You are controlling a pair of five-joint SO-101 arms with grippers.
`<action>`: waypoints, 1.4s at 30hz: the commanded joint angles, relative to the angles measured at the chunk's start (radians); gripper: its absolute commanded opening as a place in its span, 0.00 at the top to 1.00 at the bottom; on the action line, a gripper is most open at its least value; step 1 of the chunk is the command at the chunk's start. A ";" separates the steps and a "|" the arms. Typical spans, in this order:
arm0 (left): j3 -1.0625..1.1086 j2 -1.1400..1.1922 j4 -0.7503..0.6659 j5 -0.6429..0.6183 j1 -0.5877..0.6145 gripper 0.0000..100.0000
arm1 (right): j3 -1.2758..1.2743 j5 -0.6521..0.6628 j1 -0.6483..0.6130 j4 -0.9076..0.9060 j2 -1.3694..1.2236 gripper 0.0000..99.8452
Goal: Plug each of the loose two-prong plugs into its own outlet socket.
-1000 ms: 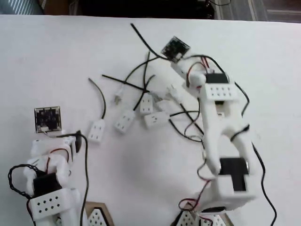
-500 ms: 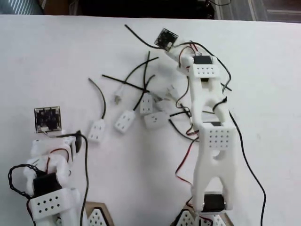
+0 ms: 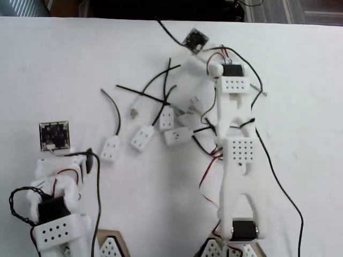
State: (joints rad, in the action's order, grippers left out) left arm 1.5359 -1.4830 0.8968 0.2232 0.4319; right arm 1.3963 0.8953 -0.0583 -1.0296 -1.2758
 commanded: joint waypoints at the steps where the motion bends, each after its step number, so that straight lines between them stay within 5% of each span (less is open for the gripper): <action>1: -0.006 -0.012 -0.012 0.006 0.004 0.72 | 0.186 -0.066 0.015 -0.140 0.024 0.79; 16: -0.006 -0.012 -0.012 0.006 0.004 0.72 | 0.267 -0.080 -0.042 -0.696 0.170 0.95; 30: -0.006 -0.012 -0.012 0.006 0.004 0.72 | 0.043 -0.509 -0.085 -0.697 0.349 0.98; 36: -0.006 -0.012 -0.014 0.006 0.004 0.72 | -0.275 -0.798 -0.257 -0.690 0.503 0.98; 42: -0.006 -0.012 -0.014 0.006 0.004 0.72 | -0.285 -0.933 -0.438 -0.644 0.519 0.97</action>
State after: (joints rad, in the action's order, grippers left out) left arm 1.5359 -1.4830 0.8968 0.2232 0.4319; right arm 1.1047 0.0222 -0.4296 -1.7123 -0.8370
